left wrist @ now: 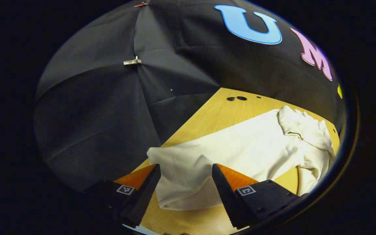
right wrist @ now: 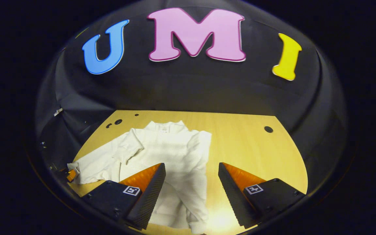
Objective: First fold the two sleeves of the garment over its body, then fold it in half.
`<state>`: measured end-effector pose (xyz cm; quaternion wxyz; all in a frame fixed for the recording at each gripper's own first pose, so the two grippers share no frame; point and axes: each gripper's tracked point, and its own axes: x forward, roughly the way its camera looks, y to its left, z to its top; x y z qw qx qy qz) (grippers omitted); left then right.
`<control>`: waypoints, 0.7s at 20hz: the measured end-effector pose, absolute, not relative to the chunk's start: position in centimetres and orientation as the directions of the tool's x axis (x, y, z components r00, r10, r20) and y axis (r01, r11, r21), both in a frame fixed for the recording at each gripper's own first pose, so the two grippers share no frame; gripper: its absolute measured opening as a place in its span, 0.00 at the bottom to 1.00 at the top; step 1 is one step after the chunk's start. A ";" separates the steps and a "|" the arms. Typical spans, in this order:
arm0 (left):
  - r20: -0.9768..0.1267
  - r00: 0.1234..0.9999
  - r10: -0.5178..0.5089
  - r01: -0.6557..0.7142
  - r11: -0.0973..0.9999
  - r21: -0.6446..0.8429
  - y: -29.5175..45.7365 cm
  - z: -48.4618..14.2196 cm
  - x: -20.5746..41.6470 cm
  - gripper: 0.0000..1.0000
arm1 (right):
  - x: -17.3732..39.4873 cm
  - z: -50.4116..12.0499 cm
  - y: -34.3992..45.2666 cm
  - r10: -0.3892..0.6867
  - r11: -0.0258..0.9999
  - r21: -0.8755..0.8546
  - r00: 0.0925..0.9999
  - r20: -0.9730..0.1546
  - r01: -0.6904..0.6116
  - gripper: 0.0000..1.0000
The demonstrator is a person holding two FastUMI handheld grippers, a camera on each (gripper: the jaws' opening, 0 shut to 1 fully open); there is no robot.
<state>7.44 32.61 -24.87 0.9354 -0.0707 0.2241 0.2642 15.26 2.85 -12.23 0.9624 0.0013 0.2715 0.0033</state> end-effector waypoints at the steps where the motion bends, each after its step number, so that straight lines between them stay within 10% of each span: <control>1: -0.465 0.751 0.469 -0.536 0.844 -0.013 33.0 -25.2 7.2 0.98 | 14.4 -12.3 1.6 -0.012 1.000 0.010 0.851 -0.526 0.020 0.99; 7: -0.491 0.744 0.453 -0.530 0.848 -0.021 32.7 -27.0 7.3 0.98 | 10.7 -13.3 -3.1 -0.084 0.986 0.076 0.839 -0.538 0.147 0.99; 14: -0.525 0.764 0.376 -0.433 0.901 0.016 30.9 -27.1 8.8 0.55 | 7.9 -14.7 -7.1 -0.133 0.958 0.139 0.820 -0.556 0.250 0.99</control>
